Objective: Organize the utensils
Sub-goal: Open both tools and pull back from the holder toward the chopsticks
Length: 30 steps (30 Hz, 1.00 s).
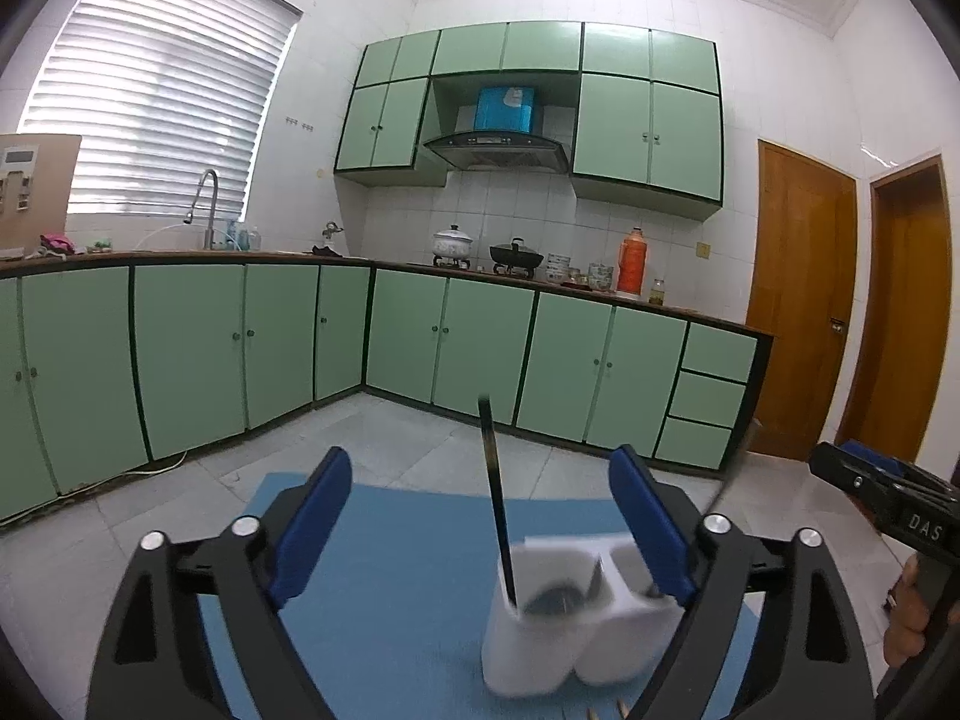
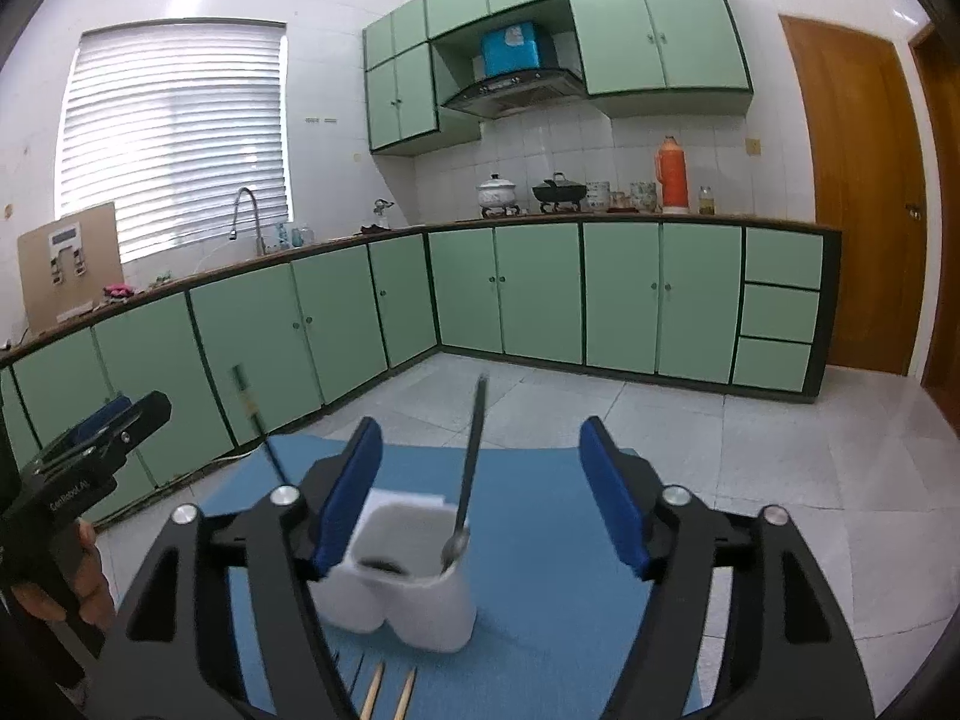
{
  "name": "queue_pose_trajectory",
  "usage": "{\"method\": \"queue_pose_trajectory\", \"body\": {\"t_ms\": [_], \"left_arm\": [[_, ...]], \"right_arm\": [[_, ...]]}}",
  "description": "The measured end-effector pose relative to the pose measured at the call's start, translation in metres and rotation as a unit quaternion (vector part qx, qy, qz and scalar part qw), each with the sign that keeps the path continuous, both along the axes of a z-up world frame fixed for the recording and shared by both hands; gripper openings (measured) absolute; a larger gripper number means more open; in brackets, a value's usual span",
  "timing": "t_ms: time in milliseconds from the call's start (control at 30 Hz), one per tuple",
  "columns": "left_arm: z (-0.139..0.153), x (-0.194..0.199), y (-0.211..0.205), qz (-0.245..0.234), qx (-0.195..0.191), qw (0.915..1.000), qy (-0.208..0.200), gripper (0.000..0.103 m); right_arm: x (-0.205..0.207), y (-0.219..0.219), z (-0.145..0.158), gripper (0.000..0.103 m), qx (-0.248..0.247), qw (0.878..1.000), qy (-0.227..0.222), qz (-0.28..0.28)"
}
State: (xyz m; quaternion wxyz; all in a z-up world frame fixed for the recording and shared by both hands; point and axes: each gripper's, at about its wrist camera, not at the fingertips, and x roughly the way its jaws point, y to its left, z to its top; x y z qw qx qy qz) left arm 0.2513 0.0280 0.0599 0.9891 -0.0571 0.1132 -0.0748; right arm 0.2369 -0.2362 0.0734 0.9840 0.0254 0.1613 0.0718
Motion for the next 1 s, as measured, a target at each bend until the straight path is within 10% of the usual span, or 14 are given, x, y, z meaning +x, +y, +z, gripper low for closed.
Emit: {"method": "queue_pose_trajectory", "body": {"t_ms": [533, 1000], "left_arm": [[-0.1, -0.128, -0.005, 0.019, 0.054, 0.9965, 0.061, 0.094], [-0.154, -0.193, -0.017, 0.032, 0.103, 0.9922, 0.062, 0.094]], "right_arm": [[-0.15, 0.032, -0.119, 0.081, -0.022, 0.999, 0.038, -0.027], [-0.213, 0.054, -0.189, 0.052, -0.022, 0.997, 0.053, -0.044]]}}
